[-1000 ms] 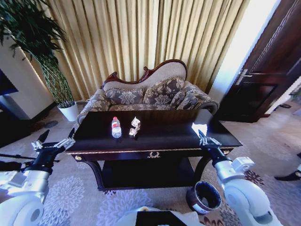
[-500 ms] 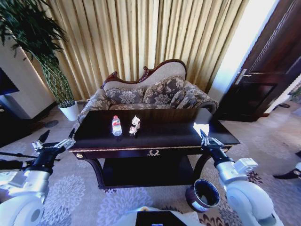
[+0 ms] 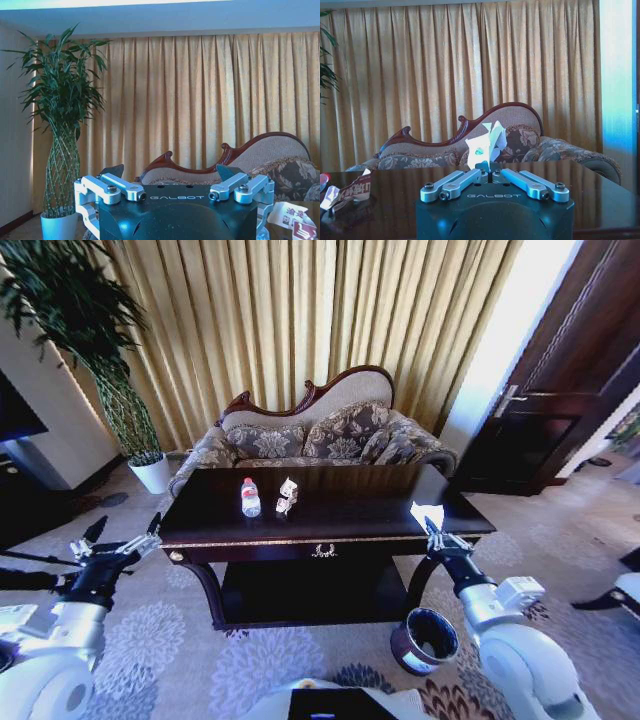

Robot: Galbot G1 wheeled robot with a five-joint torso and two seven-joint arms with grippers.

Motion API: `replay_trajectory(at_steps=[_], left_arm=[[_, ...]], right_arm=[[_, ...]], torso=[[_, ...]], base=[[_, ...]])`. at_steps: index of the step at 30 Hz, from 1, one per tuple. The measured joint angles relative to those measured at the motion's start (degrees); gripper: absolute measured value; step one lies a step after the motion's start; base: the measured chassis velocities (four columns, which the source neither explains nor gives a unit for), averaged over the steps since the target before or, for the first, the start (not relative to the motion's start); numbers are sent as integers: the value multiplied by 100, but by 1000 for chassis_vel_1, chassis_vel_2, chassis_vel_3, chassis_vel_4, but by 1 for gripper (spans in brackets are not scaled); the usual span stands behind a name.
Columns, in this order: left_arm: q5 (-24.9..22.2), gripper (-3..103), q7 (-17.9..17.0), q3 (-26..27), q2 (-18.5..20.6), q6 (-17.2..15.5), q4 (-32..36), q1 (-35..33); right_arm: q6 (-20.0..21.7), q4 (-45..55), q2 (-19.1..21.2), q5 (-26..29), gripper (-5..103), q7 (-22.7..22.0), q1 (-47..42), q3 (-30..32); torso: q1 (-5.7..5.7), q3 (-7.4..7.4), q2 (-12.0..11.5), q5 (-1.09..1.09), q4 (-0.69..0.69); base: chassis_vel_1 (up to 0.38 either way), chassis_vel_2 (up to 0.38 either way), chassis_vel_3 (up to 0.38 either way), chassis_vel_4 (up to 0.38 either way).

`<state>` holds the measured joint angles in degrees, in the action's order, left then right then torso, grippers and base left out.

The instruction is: Move to the front of the table and place the trash on the table into the trash bin.

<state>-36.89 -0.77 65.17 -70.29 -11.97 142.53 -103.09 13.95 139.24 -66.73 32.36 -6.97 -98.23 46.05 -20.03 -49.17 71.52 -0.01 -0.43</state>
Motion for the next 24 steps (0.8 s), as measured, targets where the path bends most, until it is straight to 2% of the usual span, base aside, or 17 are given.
replay_trajectory(at_steps=[6, 13, 17, 20, 21, 24], left_arm=[[0, 100, 1, 9, 0, 3, 9, -4], [14, 100, 1, 12, 2, 9, 40, -15], [22, 100, 2, 2, 23, 9, 70, -12], [22, 100, 2, -12, 18, 6, 71, -6], [22, 100, 2, -12, 18, 6, 71, -6], [2, 100, -14, 25, 0, -1, 72, -38]], right_arm=[[-43, -57, -14, -37, 0, 3, -10, 0], [-306, -555, 1, -141, 0, 9, 32, -72], [-410, -1117, 40, -203, 0, 0, 102, -160], [-585, -1934, 42, -504, 0, 3, 285, -319], [-585, -1934, 42, -504, 0, 3, 285, -319], [-756, -3031, 18, -615, 0, 6, 655, -481]], torso=[[0, 0, 0, 0, 0], [0, 0, 0, 1, -1], [3, 1, 2, 0, 1], [2, 0, 2, 0, -1], [2, 0, 2, 0, -1], [-2, -2, -1, 2, 0]], base=[[118, -103, -117, 106], [101, -100, -90, 106], [38, -49, -50, 39], [0, 0, 0, 0], [0, 0, 0, 0], [0, 0, 0, 0]])
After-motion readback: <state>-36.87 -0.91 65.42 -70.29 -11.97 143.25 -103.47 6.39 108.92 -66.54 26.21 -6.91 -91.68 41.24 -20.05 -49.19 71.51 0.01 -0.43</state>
